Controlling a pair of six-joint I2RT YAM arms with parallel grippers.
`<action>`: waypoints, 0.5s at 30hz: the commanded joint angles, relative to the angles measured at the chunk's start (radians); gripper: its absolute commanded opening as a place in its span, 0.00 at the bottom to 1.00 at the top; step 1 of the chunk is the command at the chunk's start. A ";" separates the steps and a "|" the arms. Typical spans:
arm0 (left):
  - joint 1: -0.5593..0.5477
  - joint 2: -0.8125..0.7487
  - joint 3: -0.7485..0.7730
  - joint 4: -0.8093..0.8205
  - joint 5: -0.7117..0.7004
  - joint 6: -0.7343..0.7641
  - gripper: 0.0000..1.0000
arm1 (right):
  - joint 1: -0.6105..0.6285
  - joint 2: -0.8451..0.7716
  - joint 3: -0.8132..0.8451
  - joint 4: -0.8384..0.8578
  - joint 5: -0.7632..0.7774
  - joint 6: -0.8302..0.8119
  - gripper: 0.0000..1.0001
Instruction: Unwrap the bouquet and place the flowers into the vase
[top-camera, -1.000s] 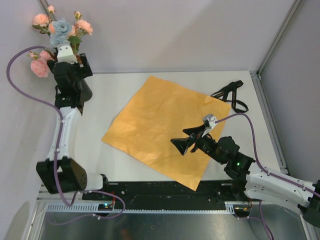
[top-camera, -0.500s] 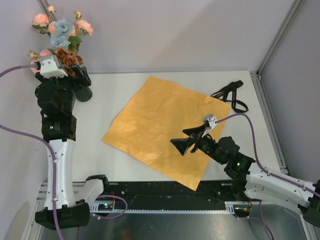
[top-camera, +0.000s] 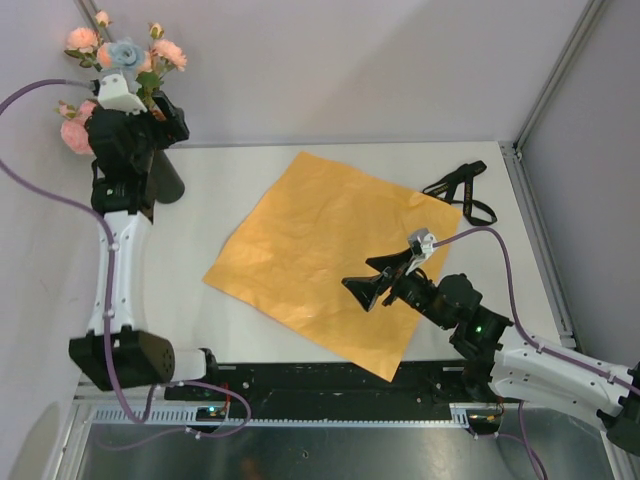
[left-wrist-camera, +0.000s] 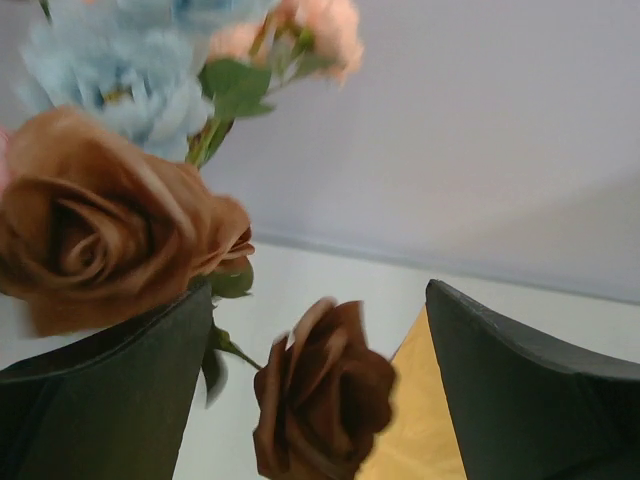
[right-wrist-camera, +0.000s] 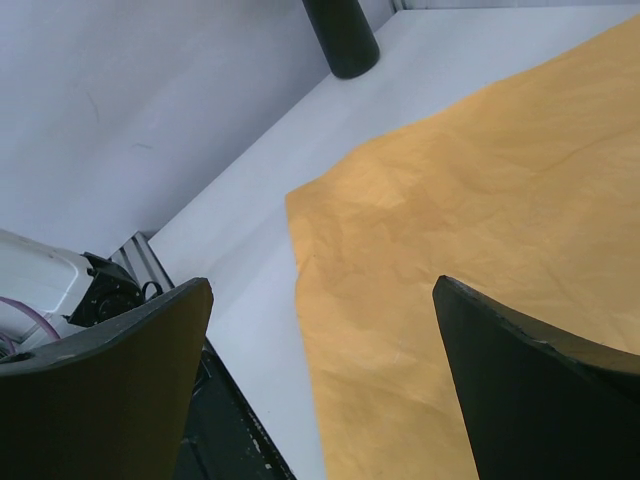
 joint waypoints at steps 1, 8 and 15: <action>0.040 0.058 -0.003 -0.011 -0.023 -0.012 0.91 | 0.005 -0.021 -0.003 0.019 0.020 -0.009 0.99; 0.068 0.068 0.040 -0.012 0.028 -0.018 0.92 | 0.005 -0.026 0.001 0.024 0.022 -0.007 0.99; 0.069 -0.073 0.067 -0.015 0.089 -0.062 0.95 | 0.005 -0.036 0.003 -0.014 0.038 -0.002 0.99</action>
